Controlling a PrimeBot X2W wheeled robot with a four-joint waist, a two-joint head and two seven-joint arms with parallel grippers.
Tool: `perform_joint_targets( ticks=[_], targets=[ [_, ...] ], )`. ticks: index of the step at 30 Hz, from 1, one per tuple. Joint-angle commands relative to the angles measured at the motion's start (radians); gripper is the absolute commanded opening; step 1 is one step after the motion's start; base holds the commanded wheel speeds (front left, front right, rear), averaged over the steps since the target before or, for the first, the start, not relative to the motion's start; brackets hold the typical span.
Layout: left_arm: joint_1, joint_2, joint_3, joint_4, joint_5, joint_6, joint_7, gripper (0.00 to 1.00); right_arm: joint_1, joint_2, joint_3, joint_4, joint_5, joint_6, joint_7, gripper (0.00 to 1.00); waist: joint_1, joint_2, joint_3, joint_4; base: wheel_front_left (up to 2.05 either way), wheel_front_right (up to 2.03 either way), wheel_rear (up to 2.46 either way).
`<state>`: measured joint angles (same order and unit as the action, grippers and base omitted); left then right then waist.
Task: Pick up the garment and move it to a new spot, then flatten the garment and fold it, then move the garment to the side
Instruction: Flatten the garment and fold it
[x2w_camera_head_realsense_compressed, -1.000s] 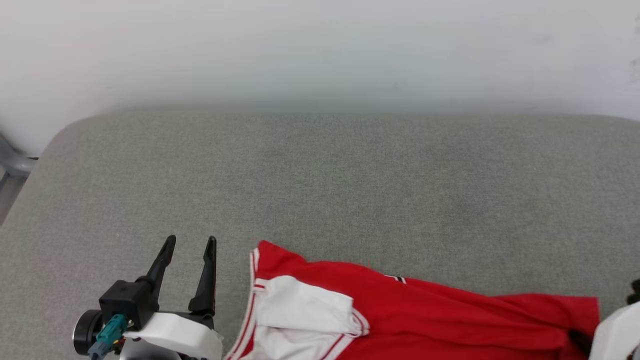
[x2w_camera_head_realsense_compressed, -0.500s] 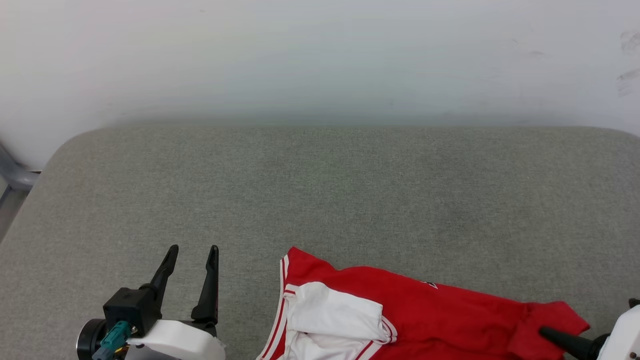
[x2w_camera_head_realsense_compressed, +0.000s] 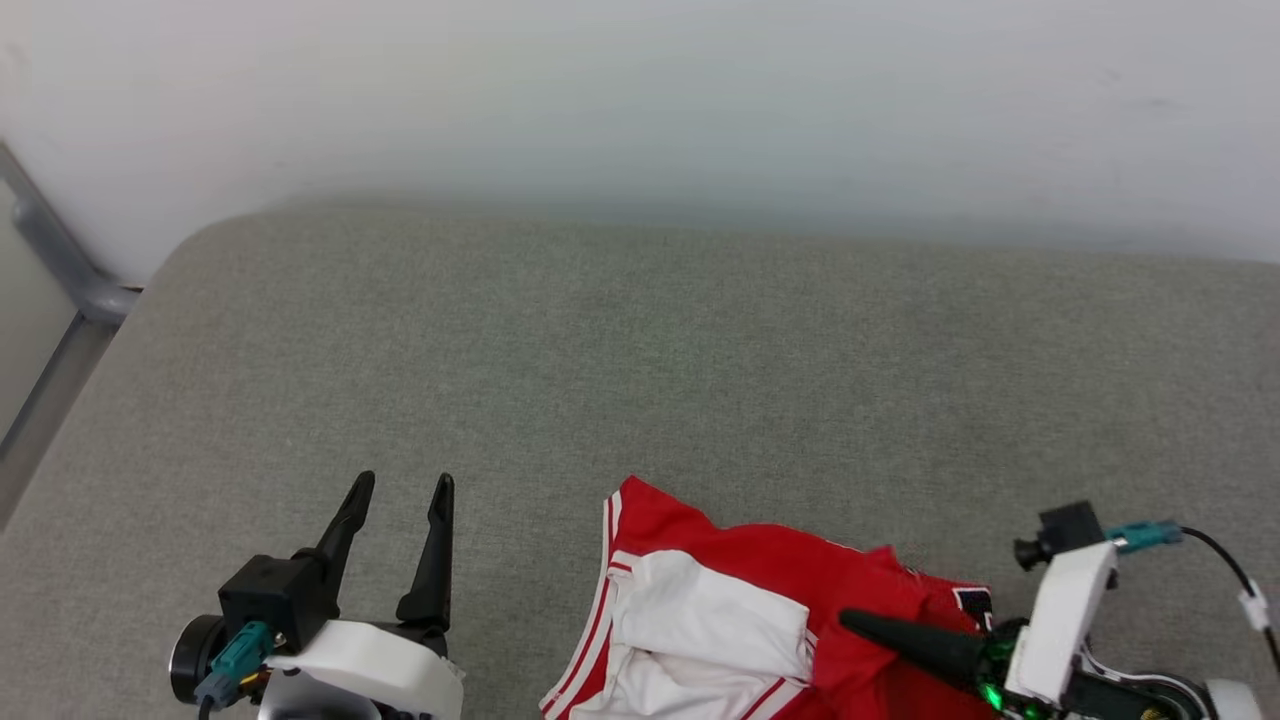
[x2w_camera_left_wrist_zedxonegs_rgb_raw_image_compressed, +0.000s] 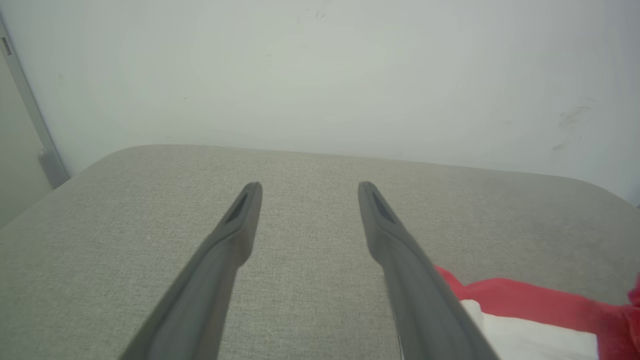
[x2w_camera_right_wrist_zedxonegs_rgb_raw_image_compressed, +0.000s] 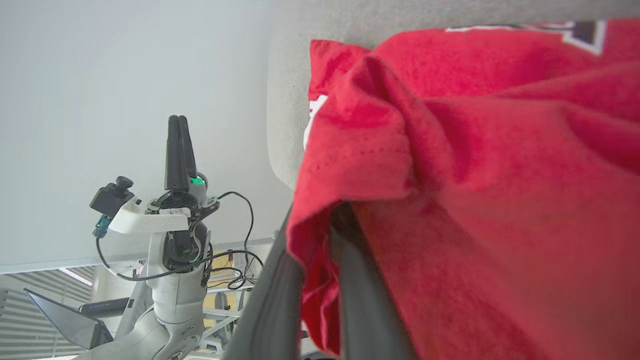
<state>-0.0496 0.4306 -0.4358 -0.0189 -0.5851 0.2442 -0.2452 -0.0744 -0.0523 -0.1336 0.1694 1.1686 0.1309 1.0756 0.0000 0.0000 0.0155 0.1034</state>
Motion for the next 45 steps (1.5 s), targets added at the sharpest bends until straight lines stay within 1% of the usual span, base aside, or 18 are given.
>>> perform_joint_targets(
  ticks=[1, 7, 9, 15, 16, 17, 19, 24, 28, 30, 33, 36, 37, 40, 42, 45],
  targets=[
    [-0.02, -0.006, -0.001, 0.003, 0.003, -0.006, -0.002, 1.0, -0.029, 0.003, 0.046, 0.009, 0.024, 0.0, -0.016, 0.0, 0.0, 0.0, 0.031, 0.024, 0.0, 0.0, 0.0],
    [-0.067, -0.029, -0.004, 0.017, 0.013, -0.026, -0.011, 1.0, -0.102, 0.003, 0.232, 0.02, 0.045, 0.0, -0.103, 0.0, 0.0, 0.0, 0.101, 0.06, 0.0, 0.0, 0.0],
    [-0.081, -0.041, -0.004, 0.022, 0.014, -0.035, -0.013, 1.0, -0.127, 0.003, 0.285, 0.026, 0.029, 0.0, -0.131, 0.0, 0.0, 0.0, 0.127, 0.068, 0.0, 0.0, 0.0],
    [-0.123, -0.079, 0.0, 0.055, 0.024, -0.072, -0.019, 1.0, -0.18, 0.003, 0.4, 0.073, 0.024, 0.0, -0.222, 0.0, 0.0, 0.0, 0.184, 0.079, 0.0, 0.0, 0.0],
    [-0.129, -0.084, 0.002, 0.062, 0.026, -0.08, -0.019, 1.0, -0.187, 0.002, 0.412, 0.082, 0.02, 0.0, -0.237, 0.16, 0.0, 0.0, 0.189, 0.079, 0.0, 0.0, 0.0],
    [-0.132, -0.088, 0.004, 0.069, 0.028, -0.086, -0.02, 1.0, -0.19, 0.002, 0.427, 0.09, 0.02, 0.0, -0.248, 0.31, 0.0, 0.0, 0.192, 0.078, 0.0, 0.0, 0.0],
    [-0.139, -0.096, 0.009, 0.081, 0.032, -0.095, -0.021, 1.0, -0.198, 0.002, 0.448, 0.101, 0.008, 0.0, -0.266, 1.0, 0.0, 0.0, 0.198, 0.076, 0.0, 0.0, 0.0],
    [-0.138, -0.108, 0.03, 0.097, 0.05, -0.11, -0.022, 1.0, -0.209, 0.002, 0.479, 0.074, -0.011, 0.0, -0.304, 1.0, 0.0, 0.0, 0.186, 0.06, 0.0, 0.0, 0.0],
    [-0.12, -0.107, 0.042, 0.105, 0.064, -0.113, -0.022, 1.0, -0.205, 0.0, 0.497, -0.002, -0.061, 0.0, -0.348, 1.0, 0.0, 0.0, 0.163, 0.04, 0.0, 0.0, 0.0],
    [-0.115, -0.107, 0.046, 0.107, 0.064, -0.116, -0.022, 1.0, -0.201, -0.016, 0.507, -0.045, -0.108, 0.0, -0.389, 1.0, 0.0, 0.0, 0.151, 0.027, 0.0, 0.0, 0.0],
    [-0.104, -0.105, 0.051, 0.109, 0.069, -0.115, -0.021, 1.0, -0.189, -0.051, 0.504, -0.103, -0.217, 0.0, -0.486, 1.0, 0.0, 0.0, 0.135, 0.008, 0.0, 0.0, 0.0],
    [-0.098, -0.104, 0.05, 0.107, 0.072, -0.112, -0.021, 1.0, -0.173, -0.102, 0.473, -0.126, -0.374, 0.0, -0.595, 1.0, 0.0, 0.0, 0.12, -0.01, 0.0, 0.0, 0.0],
    [-0.098, -0.102, 0.051, 0.105, 0.072, -0.111, -0.021, 1.0, -0.162, -0.109, 0.456, -0.126, -0.415, 0.0, -0.627, 1.0, 0.0, 0.0, 0.116, -0.015, 0.0, 0.0, 0.0],
    [-0.088, -0.095, 0.055, 0.104, 0.07, -0.104, -0.017, 1.0, -0.135, -0.128, 0.387, -0.13, -0.542, 0.0, -0.715, 1.0, 0.0, 0.0, 0.1, -0.032, 0.0, 0.0, 0.0],
    [-0.081, -0.089, 0.06, 0.103, 0.066, -0.102, -0.018, 1.0, -0.111, -0.14, 0.323, -0.137, -0.629, 0.0, -0.767, 1.0, 0.0, 0.0, 0.091, -0.044, 0.0, 0.0, 0.0],
    [-0.071, -0.083, 0.065, 0.101, 0.063, -0.094, -0.015, 1.0, -0.074, -0.125, 0.24, -0.15, -0.731, 0.0, -0.84, 1.0, 0.0, 0.0, 0.073, -0.059, 0.0, 0.0, 0.0]
  ],
)
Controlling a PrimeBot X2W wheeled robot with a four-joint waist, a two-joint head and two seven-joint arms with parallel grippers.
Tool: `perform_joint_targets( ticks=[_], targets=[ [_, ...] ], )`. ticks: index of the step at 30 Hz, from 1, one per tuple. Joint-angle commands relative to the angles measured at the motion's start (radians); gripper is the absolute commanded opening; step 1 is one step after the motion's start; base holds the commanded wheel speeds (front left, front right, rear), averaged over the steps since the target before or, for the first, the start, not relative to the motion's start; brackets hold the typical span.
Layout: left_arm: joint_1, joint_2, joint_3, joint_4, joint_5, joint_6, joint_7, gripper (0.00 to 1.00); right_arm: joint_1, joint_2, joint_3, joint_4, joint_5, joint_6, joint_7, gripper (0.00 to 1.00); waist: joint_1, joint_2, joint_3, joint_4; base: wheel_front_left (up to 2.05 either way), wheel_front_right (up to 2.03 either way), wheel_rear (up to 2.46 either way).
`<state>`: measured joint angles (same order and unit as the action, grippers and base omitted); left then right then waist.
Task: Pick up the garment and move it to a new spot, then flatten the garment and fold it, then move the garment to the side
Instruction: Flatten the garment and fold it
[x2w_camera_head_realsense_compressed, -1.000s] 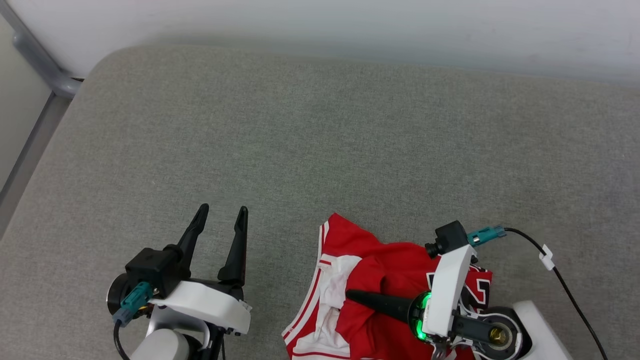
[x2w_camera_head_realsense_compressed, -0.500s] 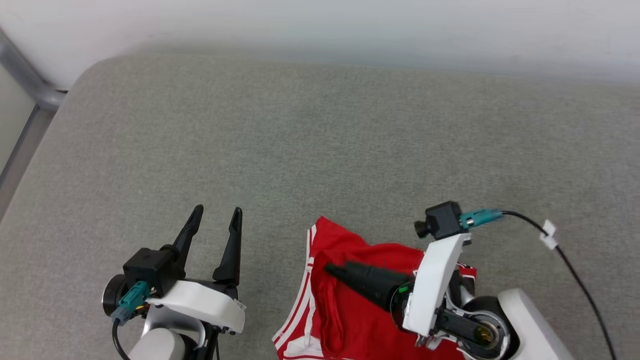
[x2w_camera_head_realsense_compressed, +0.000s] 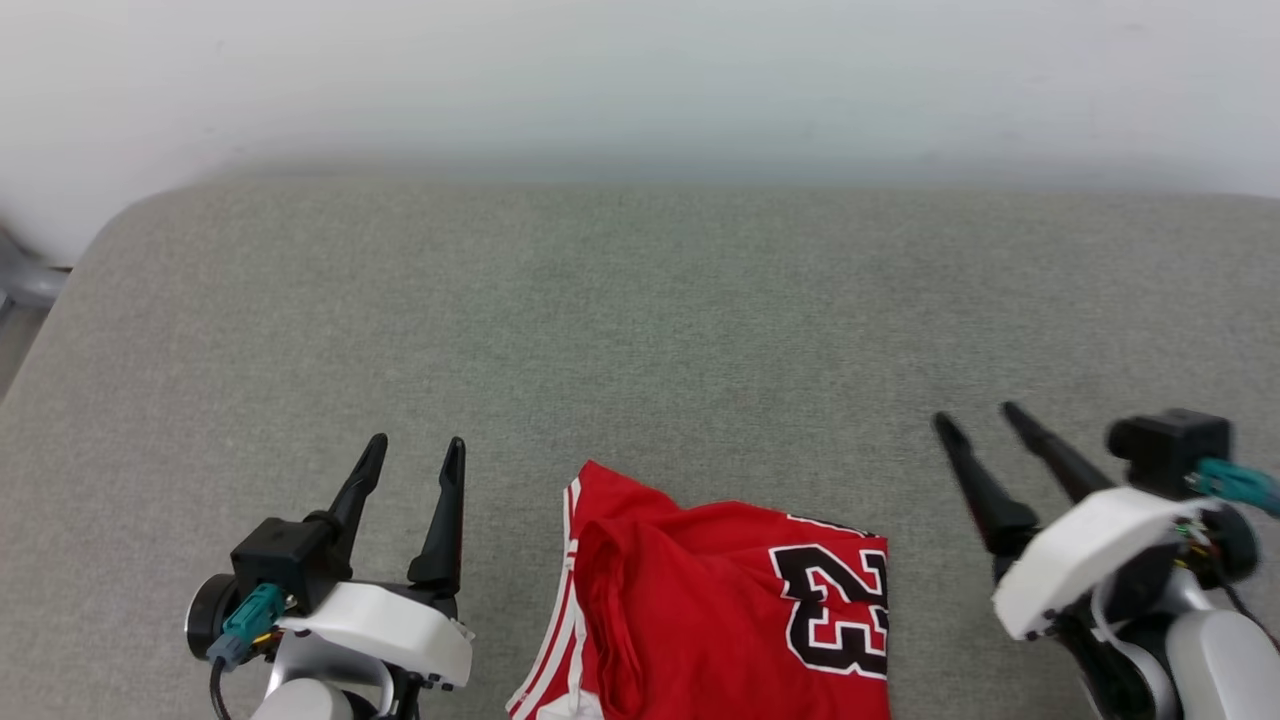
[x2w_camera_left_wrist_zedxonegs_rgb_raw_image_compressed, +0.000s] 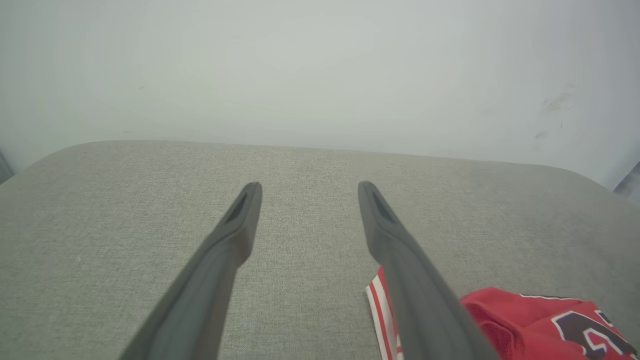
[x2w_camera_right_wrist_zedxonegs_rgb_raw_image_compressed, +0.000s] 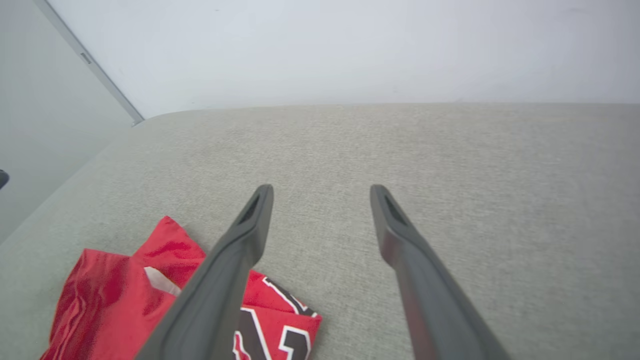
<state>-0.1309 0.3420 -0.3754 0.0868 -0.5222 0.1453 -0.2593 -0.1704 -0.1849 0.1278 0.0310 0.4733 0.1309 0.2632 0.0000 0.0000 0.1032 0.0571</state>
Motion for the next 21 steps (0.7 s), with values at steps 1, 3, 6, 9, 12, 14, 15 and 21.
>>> perform_joint_targets(
  ticks=[1, 3, 6, 9, 12, 14, 15, 21],
  targets=[
    [0.014, 0.008, 0.008, -0.007, -0.002, 0.005, -0.001, 1.0, 0.031, 0.013, -0.047, -0.019, -0.062, 0.0, -0.053, 1.0, 0.0, 0.0, -0.02, -0.018, 0.0, 0.0, 0.0],
    [0.025, 0.013, 0.013, -0.01, -0.006, 0.012, -0.001, 1.0, 0.052, 0.023, -0.089, -0.035, -0.118, 0.0, -0.107, 1.0, 0.0, 0.0, -0.034, -0.027, 0.0, 0.0, 0.0],
    [0.042, 0.013, 0.016, -0.02, -0.003, 0.024, -0.002, 1.0, 0.088, 0.043, -0.131, -0.059, -0.184, 0.0, -0.179, 1.0, 0.0, 0.0, -0.056, -0.038, 0.0, 0.0, 0.0],
    [0.061, 0.019, 0.02, -0.027, 0.005, 0.042, -0.001, 1.0, 0.127, 0.064, -0.147, -0.087, -0.227, 0.0, -0.224, 1.0, 0.0, 0.0, -0.08, -0.046, 0.0, 0.0, 0.0],
    [0.074, 0.02, 0.017, -0.033, 0.012, 0.05, -0.002, 1.0, 0.16, 0.076, -0.154, -0.102, -0.244, 0.0, -0.234, 1.0, 0.0, 0.0, -0.095, -0.048, 0.0, 0.0, 0.0],
    [0.089, 0.027, 0.012, -0.038, 0.021, 0.056, -0.001, 1.0, 0.195, 0.085, -0.164, -0.114, -0.256, 0.0, -0.231, 1.0, 0.0, 0.0, -0.109, -0.049, 0.0, 0.0, 0.0],
    [0.094, 0.03, 0.011, -0.04, 0.024, 0.061, 0.0, 1.0, 0.207, 0.089, -0.165, -0.12, -0.256, 0.0, -0.226, 1.0, 0.0, 0.0, -0.113, -0.05, 0.0, 0.0, 0.0],
    [0.139, 0.047, 0.008, -0.045, 0.033, 0.085, 0.009, 1.0, 0.28, 0.105, -0.153, -0.162, -0.276, 0.0, -0.197, 1.0, 0.0, 0.0, -0.133, -0.054, 0.0, 0.0, 0.0]
  ],
)
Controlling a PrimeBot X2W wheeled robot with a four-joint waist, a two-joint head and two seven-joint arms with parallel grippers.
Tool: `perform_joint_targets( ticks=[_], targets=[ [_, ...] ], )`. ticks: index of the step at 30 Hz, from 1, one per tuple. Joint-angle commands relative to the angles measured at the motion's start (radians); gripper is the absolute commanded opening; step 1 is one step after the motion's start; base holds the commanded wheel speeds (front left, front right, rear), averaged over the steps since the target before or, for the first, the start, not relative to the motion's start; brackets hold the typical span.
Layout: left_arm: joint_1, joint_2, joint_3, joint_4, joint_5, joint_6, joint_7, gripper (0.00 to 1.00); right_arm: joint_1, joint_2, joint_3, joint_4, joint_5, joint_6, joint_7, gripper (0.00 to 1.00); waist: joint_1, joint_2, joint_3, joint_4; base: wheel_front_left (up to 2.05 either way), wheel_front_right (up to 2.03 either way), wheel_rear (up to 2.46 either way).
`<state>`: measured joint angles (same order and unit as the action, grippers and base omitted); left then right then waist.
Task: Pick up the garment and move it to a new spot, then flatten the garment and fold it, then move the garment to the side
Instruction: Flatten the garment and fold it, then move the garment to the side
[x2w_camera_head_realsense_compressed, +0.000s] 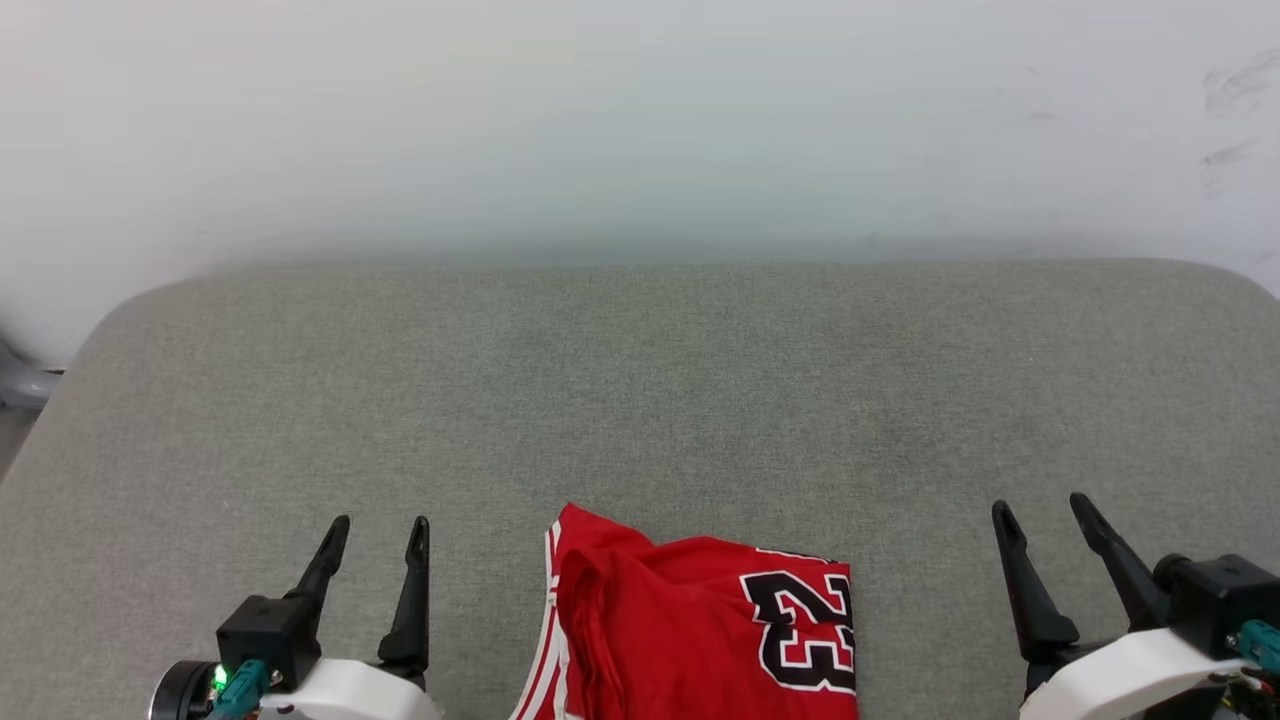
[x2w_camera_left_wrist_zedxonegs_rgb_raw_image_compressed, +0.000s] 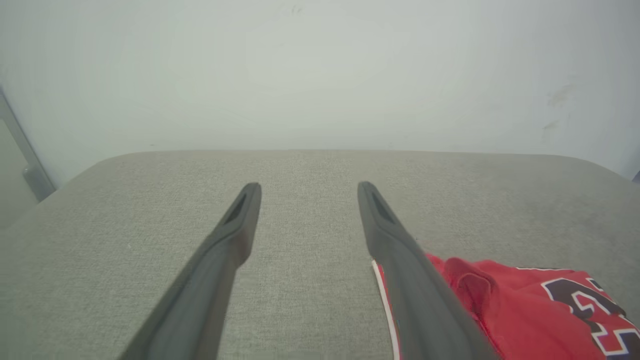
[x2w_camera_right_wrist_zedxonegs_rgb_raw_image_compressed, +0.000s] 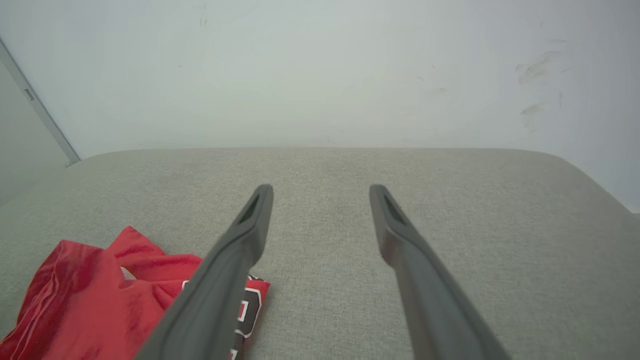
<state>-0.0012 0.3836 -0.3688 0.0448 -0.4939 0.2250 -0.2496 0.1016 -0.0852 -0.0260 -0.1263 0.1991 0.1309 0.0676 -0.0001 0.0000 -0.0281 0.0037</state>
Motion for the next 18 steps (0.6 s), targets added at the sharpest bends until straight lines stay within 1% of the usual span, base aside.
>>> perform_joint_targets(
  ticks=[1, 5, 12, 15, 18],
  targets=[
    [0.016, 0.008, 0.003, -0.006, 0.006, 0.007, -0.001, 1.0, 0.014, 0.008, 0.003, -0.013, -0.003, 0.0, 0.003, 1.0, 0.0001, 0.0, -0.004, -0.001, 0.0, 0.0, 0.0],
    [0.033, 0.018, 0.007, -0.008, 0.007, 0.018, -0.001, 1.0, 0.036, 0.015, -0.003, -0.036, -0.009, 0.0, 0.013, 1.0, 0.0001, 0.0, -0.008, -0.002, 0.0, 0.0, 0.0],
    [0.023, 0.02, 0.008, -0.006, 0.011, 0.018, -0.006, 1.0, 0.049, 0.025, -0.006, -0.059, -0.012, 0.0, 0.036, 1.0, 0.0001, 0.0, -0.012, 0.001, 0.0, 0.0, 0.0],
    [0.013, 0.016, 0.006, -0.004, 0.011, 0.014, -0.007, 1.0, 0.06, 0.027, -0.022, -0.049, 0.009, 0.0, 0.072, 1.0, 0.0001, 0.0, -0.009, 0.005, 0.0, 0.0, 0.0],
    [-0.002, 0.009, 0.005, -0.003, 0.01, 0.01, -0.009, 1.0, 0.062, 0.027, -0.052, -0.019, 0.054, 0.0, 0.15, 1.0, 0.0001, 0.0, -0.002, 0.011, 0.0, 0.0, 0.0]
  ],
)
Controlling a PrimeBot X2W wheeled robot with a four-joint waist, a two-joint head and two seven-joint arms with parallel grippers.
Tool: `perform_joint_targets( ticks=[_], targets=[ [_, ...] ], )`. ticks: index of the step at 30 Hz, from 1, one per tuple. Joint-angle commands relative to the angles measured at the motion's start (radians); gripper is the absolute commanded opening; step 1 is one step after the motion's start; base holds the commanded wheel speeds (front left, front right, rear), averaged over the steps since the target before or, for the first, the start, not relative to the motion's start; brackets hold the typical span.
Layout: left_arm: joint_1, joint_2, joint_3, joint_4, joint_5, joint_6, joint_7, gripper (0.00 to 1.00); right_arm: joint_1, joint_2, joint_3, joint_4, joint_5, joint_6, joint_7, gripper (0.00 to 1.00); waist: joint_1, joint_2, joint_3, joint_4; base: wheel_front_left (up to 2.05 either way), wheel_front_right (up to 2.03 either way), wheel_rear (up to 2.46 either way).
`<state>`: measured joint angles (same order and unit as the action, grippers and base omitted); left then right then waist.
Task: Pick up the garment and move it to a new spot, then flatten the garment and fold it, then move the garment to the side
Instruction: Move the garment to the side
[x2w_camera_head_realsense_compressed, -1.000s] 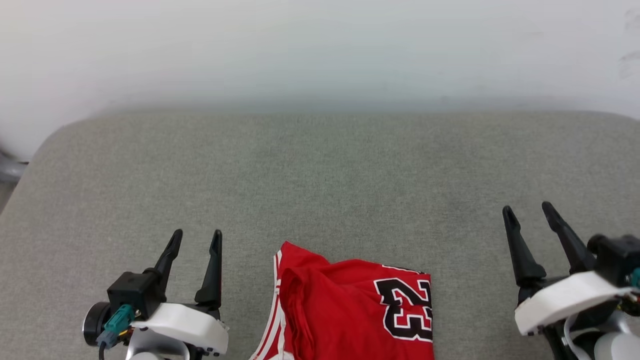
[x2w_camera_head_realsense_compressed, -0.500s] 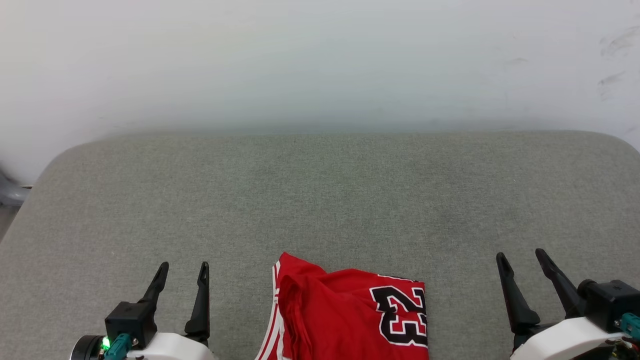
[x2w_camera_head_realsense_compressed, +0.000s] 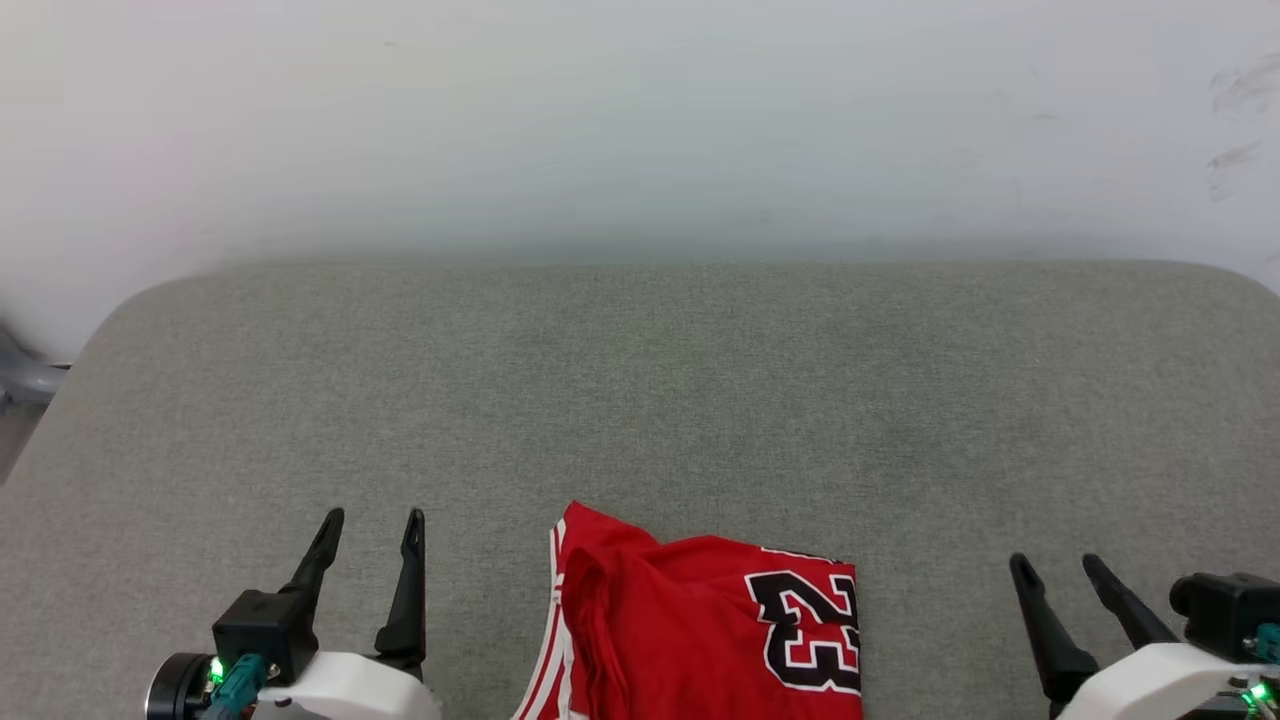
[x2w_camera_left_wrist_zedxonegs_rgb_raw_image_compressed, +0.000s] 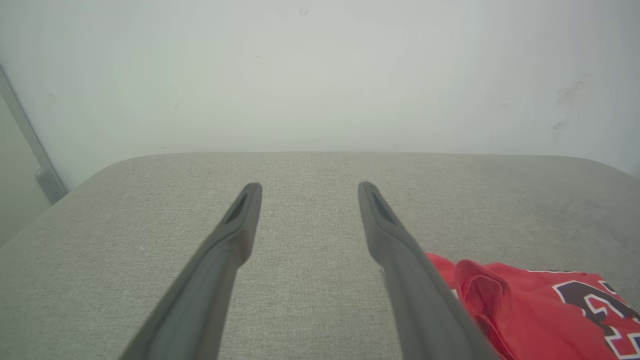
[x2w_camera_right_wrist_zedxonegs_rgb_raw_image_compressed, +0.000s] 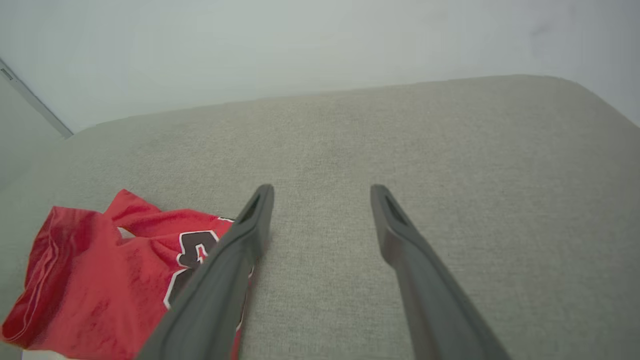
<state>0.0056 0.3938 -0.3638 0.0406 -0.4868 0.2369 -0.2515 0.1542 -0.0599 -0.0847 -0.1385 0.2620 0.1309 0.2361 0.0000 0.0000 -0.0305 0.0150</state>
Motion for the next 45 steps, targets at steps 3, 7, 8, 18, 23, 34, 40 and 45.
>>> perform_joint_targets(
  ticks=[3, 7, 8, 18, 23, 34, 40, 45],
  targets=[
    [-0.027, -0.01, -0.003, 0.002, -0.002, -0.011, -0.007, 1.0, 0.013, -0.022, -0.025, 0.037, 0.047, 0.0, 0.077, 1.0, 0.0, 0.0, 0.011, 0.02, 0.0, 0.0, 0.0],
    [-0.049, -0.016, -0.002, 0.001, 0.004, -0.019, -0.009, 1.0, 0.013, -0.06, -0.022, 0.091, 0.133, 0.0, 0.226, 1.0, 0.0, 0.0, 0.036, 0.052, 0.0, 0.0, 0.0],
    [-0.058, -0.018, -0.002, -0.001, 0.008, -0.022, -0.009, 1.0, 0.006, -0.064, -0.016, 0.102, 0.155, 0.0, 0.259, 1.0, 0.0, 0.0, 0.048, 0.059, 0.0, 0.0, 0.0],
    [-0.129, -0.051, 0.019, -0.014, 0.029, -0.046, -0.014, 1.0, -0.123, -0.101, 0.113, 0.191, 0.29, 0.0, 0.405, 1.0, 0.0, 0.0, 0.181, 0.126, 0.0, 0.0, 0.0],
    [-0.147, -0.077, 0.033, -0.009, 0.044, -0.063, -0.015, 1.0, -0.171, -0.106, 0.172, 0.24, 0.341, 0.0, 0.413, 1.0, 0.0, 0.0, 0.212, 0.145, 0.0, 0.0, 0.0],
    [-0.16, -0.118, 0.07, 0.017, 0.077, -0.104, -0.014, 1.0, -0.2, -0.07, 0.241, 0.396, 0.389, -0.001, 0.513, 0.0, 0.0, 0.0, 0.229, 0.146, 0.0, 0.0, 0.0],
    [-0.129, -0.1, 0.098, 0.038, 0.103, -0.112, -0.014, 1.0, -0.256, -0.123, 0.223, 0.315, 0.318, -0.001, 0.448, 0.0, 0.0, 0.0, 0.176, 0.099, 0.0, 0.0, 0.0],
    [-0.106, -0.083, 0.096, 0.023, 0.109, -0.107, -0.008, 1.0, -0.239, -0.154, 0.215, 0.277, 0.263, -0.001, 0.471, 0.0, 0.0, 0.0, 0.149, 0.034, 0.0, 0.0, 0.0]
  ],
)
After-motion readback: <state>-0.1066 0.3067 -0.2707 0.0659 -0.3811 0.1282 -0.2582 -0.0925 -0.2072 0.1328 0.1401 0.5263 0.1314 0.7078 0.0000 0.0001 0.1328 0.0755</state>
